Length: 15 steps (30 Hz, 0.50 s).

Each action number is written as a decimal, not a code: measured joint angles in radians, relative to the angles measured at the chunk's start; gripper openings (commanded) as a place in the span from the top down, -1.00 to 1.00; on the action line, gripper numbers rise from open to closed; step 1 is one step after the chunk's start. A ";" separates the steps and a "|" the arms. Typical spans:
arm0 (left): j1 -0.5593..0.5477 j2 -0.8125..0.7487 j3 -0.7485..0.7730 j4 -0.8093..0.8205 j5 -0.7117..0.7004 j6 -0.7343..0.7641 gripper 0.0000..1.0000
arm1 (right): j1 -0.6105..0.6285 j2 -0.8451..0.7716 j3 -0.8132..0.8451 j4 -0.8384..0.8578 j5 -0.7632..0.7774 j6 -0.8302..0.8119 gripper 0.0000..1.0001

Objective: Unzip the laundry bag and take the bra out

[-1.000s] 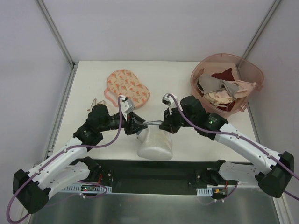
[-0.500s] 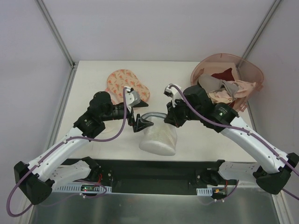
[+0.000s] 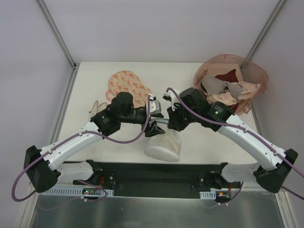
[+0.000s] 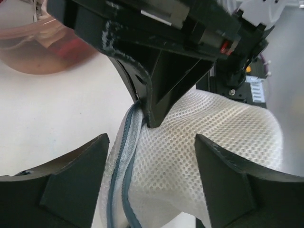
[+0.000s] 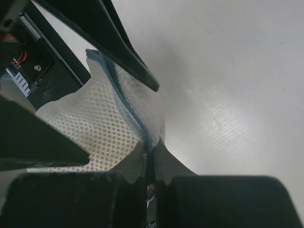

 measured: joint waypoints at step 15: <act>-0.006 0.077 -0.001 -0.014 0.045 0.023 1.00 | -0.067 -0.246 -0.116 0.063 0.084 0.163 -0.92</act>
